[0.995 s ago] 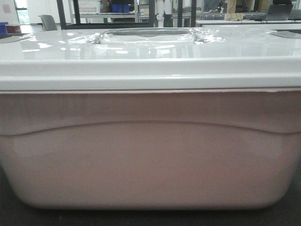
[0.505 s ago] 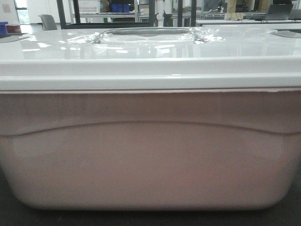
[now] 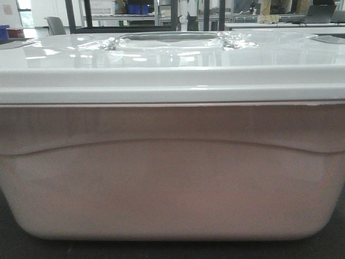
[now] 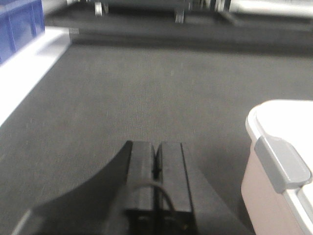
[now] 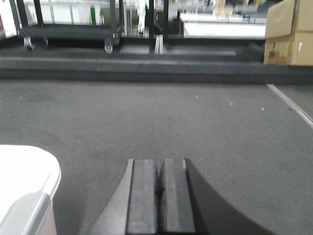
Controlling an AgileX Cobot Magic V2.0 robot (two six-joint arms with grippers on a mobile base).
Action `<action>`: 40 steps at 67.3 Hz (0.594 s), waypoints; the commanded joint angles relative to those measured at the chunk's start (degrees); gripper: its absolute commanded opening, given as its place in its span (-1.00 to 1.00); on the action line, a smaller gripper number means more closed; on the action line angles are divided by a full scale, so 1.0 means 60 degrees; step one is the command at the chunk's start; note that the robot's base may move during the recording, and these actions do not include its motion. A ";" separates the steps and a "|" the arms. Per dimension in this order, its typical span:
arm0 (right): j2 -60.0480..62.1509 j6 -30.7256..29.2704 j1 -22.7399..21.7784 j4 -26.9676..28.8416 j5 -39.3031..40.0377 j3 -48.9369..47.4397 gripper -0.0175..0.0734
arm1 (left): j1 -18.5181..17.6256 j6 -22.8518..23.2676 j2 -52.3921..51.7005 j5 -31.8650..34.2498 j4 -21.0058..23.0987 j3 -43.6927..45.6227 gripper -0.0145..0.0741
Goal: Grab white bin and place on right shelf
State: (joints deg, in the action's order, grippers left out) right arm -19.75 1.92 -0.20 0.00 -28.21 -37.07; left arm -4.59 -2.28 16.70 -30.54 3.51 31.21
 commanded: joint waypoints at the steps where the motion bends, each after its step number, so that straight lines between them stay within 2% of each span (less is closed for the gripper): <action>1: -0.1244 -0.0084 -0.0045 0.0000 -0.0270 -0.1486 -0.55 | -0.0075 0.0052 0.1088 -0.0150 -0.0020 0.1109 -0.94; 10: -0.3290 -0.0084 -0.0045 0.0000 -0.3364 -0.3455 -0.55 | -0.0075 0.0052 0.2793 -0.1889 -0.0020 0.2506 -0.94; 17: -0.4564 -0.0084 -0.0045 0.0000 -0.5179 -0.4424 -0.55 | -0.0075 0.0052 0.4117 -0.3067 0.0045 0.3383 -0.94; 25: -0.5663 -0.0084 -0.0045 0.0000 -0.6337 -0.4957 -0.55 | -0.0075 0.0052 0.5276 -0.4148 0.0500 0.3960 -0.94; 32: -0.6331 -0.0084 -0.0045 0.0000 -0.6920 -0.4975 -0.55 | -0.0075 0.0052 0.6024 -0.4436 0.0883 0.4008 -0.94; 40: -0.6888 -0.0084 -0.0045 0.0000 -0.7735 -0.4975 -0.55 | -0.0075 0.0052 0.6847 -0.4477 0.0932 0.4008 -0.94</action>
State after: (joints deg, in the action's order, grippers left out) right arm -59.75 1.92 -0.20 0.00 -71.07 -64.74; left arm -4.59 -2.28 55.64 -58.96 7.76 53.17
